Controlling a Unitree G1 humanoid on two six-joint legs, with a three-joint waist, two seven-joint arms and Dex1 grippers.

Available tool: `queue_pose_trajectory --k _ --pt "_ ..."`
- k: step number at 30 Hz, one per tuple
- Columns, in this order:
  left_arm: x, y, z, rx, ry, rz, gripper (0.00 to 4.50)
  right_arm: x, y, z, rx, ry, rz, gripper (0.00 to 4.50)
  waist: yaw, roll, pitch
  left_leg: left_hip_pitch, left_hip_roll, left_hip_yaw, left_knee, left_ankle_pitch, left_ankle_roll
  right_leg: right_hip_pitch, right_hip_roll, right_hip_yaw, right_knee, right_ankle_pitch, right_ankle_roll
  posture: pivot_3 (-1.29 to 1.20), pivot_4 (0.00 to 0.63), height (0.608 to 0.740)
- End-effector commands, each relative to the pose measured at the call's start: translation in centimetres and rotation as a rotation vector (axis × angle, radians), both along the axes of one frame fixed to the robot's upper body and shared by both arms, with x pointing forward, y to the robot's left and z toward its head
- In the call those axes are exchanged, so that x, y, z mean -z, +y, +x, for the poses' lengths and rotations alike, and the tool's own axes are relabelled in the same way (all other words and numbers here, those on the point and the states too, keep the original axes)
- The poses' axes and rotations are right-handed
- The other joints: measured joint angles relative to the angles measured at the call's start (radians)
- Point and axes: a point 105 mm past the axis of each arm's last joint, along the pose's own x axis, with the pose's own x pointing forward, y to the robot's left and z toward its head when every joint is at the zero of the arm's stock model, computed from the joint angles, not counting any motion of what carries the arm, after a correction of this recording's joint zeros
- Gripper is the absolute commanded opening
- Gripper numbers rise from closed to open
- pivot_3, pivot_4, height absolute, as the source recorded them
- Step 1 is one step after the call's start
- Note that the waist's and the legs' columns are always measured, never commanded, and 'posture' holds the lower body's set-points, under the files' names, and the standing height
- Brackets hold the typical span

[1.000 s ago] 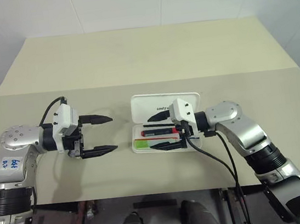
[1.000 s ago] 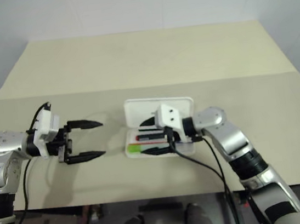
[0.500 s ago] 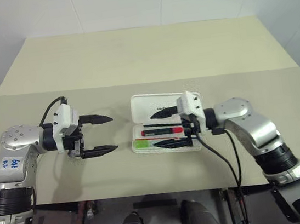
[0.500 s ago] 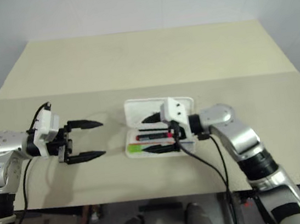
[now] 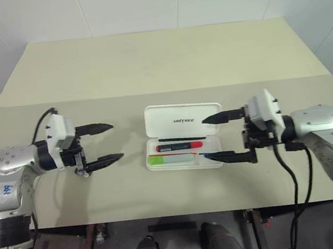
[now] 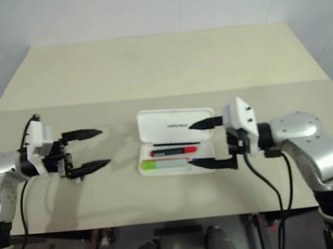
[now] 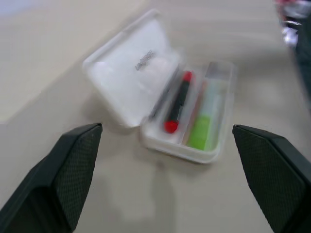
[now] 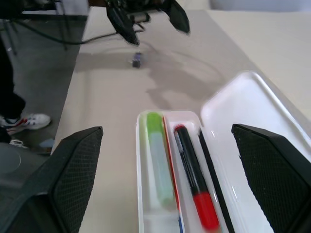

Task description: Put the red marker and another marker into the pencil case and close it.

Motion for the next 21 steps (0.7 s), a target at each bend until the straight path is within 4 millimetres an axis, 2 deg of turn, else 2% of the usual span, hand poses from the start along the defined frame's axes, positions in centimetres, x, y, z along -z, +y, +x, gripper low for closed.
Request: queue_pose_trajectory --k 1,5,9,11,13,16,21 --pt "-0.6 1.3 0.1 -0.191 -0.083 -0.067 4.50 -1.0 -1.2 -0.3 0.027 -0.063 -0.015 4.48 -0.001 0.000 0.000 0.000 0.000 0.000 0.000 0.000 0.000 0.000 0.000 0.000 0.000 0.000 0.000 0.00 0.150 0.740" --pt "0.9 1.6 0.0 -0.388 -0.100 -0.101 4.50 -0.8 -1.4 0.1 0.036 -0.077 -0.019 4.48 0.000 0.000 0.000 0.001 0.000 0.001 0.000 0.000 0.000 0.001 0.000 0.000 -0.001 0.000 0.000 0.00 0.150 0.740" --pt "2.2 1.9 -1.2 -0.455 -0.088 -0.095 4.50 -0.9 -1.1 0.3 0.031 -0.076 -0.006 4.48 0.000 0.000 0.000 0.001 0.000 0.000 0.001 0.000 0.000 0.001 0.000 0.000 -0.001 0.000 0.000 0.00 0.150 0.740" --pt "2.5 2.2 -2.0 -0.446 -0.073 -0.097 4.50 -0.8 -0.9 0.4 0.030 -0.073 -0.003 4.48 0.001 0.000 0.000 0.001 0.000 0.001 0.001 0.000 0.000 0.001 0.000 0.000 -0.001 0.000 0.000 0.00 0.150 0.740" --pt "2.9 2.9 -2.7 -0.438 -0.057 -0.070 4.50 -0.8 -0.9 0.6 0.028 -0.068 0.000 4.48 0.000 0.000 0.000 0.001 0.000 0.001 0.001 0.000 0.000 0.001 0.000 0.000 -0.002 -0.003 -0.007 0.00 0.150 0.740" --pt "3.3 3.5 -4.7 -0.313 -0.003 0.012 4.50 -0.6 -0.7 0.9 0.026 -0.068 0.001 4.48 -0.002 0.000 0.000 0.001 0.000 0.001 0.000 0.000 -0.001 0.001 0.000 0.000 -0.003 -0.005 -0.011 0.00 0.150 0.740" --pt "2.8 6.5 -5.2 -0.244 0.059 0.125 4.50 -0.4 -0.1 1.2 0.017 -0.072 0.007 4.48 0.000 -0.001 0.000 0.001 0.000 0.002 0.000 0.000 -0.001 0.001 -0.001 0.001 -0.006 -0.008 -0.017 0.00 0.150 0.740"
